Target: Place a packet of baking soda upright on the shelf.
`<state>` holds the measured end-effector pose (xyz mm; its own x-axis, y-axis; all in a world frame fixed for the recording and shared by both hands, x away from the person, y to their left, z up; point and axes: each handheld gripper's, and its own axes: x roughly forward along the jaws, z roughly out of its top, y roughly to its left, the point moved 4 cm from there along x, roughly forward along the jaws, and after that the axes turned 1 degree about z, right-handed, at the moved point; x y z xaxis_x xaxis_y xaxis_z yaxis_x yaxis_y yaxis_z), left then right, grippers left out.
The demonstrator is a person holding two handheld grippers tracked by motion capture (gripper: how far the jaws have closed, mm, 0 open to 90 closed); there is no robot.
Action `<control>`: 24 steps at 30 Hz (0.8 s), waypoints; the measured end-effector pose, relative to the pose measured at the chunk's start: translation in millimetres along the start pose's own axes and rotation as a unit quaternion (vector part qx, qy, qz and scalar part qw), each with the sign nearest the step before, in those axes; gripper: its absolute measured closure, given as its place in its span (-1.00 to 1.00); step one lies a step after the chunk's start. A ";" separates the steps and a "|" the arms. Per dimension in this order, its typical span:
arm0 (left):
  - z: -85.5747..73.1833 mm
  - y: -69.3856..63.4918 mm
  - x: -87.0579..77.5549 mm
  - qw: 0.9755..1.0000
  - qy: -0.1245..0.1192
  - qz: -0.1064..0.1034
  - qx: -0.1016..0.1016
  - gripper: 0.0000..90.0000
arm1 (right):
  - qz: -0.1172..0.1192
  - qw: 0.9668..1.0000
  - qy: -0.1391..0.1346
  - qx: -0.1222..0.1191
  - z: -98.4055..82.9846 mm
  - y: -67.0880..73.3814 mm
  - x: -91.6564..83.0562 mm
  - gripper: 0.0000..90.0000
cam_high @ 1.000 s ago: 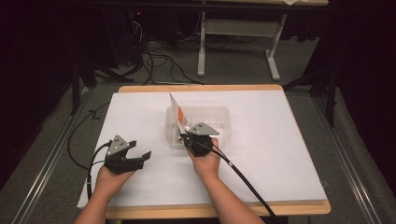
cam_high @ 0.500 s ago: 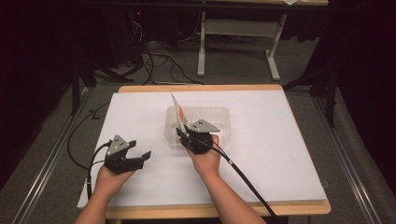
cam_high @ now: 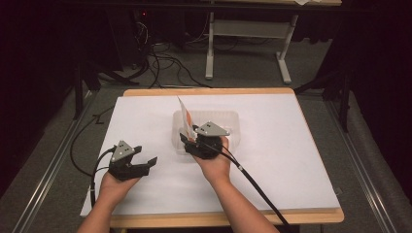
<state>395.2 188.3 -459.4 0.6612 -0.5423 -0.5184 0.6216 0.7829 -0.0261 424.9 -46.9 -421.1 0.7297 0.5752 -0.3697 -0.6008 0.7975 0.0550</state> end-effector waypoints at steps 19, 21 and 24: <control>-1.0 3.1 -2.7 1.000 0.000 0.009 -0.005 -0.44 | 0.010 0.999 0.035 -0.002 -45.5 -15.8 -77.8 -0.14; -1.2 3.0 -3.0 1.000 0.000 0.009 -0.006 -0.44 | 0.002 0.999 0.032 -0.001 -48.8 -27.6 -91.6 -0.15; -1.7 4.0 -4.1 1.000 -0.002 0.013 -0.009 -0.44 | -0.029 0.999 0.035 -0.004 -54.7 -52.4 -115.2 -0.17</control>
<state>394.3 194.1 -458.9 0.6782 -0.5233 -0.5159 0.5972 0.8016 -0.0280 354.4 -164.9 -432.2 0.7391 0.5142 -0.4351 -0.5615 0.8271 0.0236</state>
